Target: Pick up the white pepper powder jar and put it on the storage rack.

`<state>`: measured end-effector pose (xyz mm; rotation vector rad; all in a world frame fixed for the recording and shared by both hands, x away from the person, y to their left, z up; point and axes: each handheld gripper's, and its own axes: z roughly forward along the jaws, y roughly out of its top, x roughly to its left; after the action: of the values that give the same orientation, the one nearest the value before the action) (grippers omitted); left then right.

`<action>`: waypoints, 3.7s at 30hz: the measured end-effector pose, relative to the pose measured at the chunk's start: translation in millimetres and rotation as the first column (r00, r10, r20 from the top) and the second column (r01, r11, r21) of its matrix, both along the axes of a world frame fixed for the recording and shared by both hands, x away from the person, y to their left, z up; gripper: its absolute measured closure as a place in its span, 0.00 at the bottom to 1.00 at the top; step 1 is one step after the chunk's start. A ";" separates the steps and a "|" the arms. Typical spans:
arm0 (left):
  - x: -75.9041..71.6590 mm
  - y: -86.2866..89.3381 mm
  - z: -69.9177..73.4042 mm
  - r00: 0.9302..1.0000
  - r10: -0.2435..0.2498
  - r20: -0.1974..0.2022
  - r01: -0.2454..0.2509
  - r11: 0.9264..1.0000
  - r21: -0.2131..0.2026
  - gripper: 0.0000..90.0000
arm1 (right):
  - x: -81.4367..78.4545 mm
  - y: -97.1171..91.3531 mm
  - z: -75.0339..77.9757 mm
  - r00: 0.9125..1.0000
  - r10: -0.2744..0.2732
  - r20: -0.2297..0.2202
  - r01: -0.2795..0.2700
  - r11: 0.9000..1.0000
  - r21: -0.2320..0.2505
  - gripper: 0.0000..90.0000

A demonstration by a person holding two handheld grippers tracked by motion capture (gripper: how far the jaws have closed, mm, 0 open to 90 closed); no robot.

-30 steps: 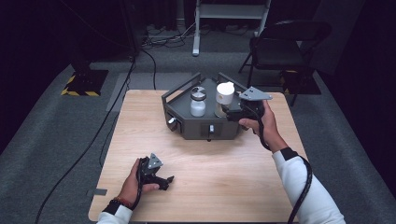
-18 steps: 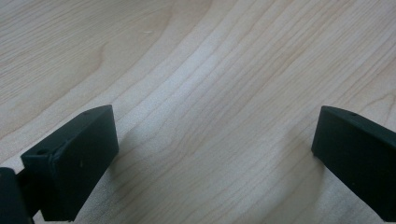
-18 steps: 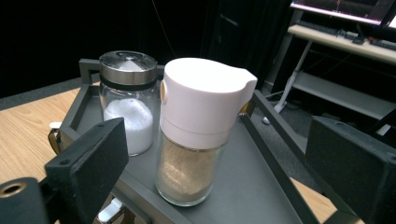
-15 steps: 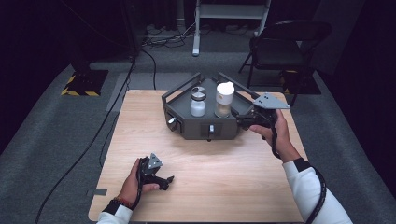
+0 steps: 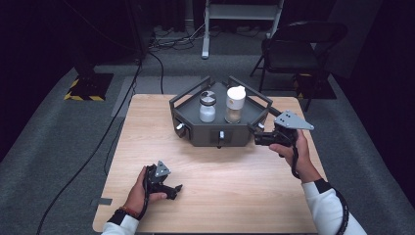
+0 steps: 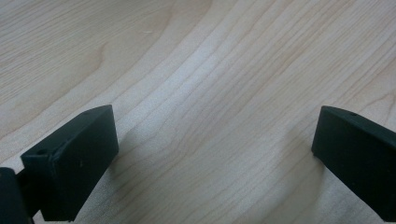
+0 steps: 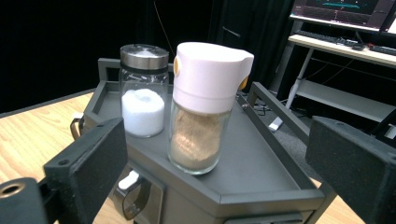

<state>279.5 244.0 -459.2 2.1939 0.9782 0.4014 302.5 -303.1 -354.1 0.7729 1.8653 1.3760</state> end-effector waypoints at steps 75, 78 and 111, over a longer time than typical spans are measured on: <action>0.2 -0.1 -0.2 1.000 0.000 -0.001 0.000 1.000 -0.002 0.00 | -20.5 2.6 -78.6 0.909 0.173 -0.379 -0.314 0.883 -0.349 0.06; 0.3 -0.1 -0.2 1.000 0.000 -0.001 0.000 1.000 -0.002 0.00 | -19.3 2.8 -79.6 0.905 0.173 -0.389 -0.319 0.881 -0.349 0.06; 0.2 -0.1 -0.2 1.000 0.000 -0.001 0.000 1.000 -0.002 0.00 | -9.7 -12.2 -89.9 0.868 0.138 -0.478 -0.311 0.900 -0.305 0.01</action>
<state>279.7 243.9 -459.4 2.1923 0.9789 0.4000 292.8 -315.3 -444.0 0.7251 2.5608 0.9693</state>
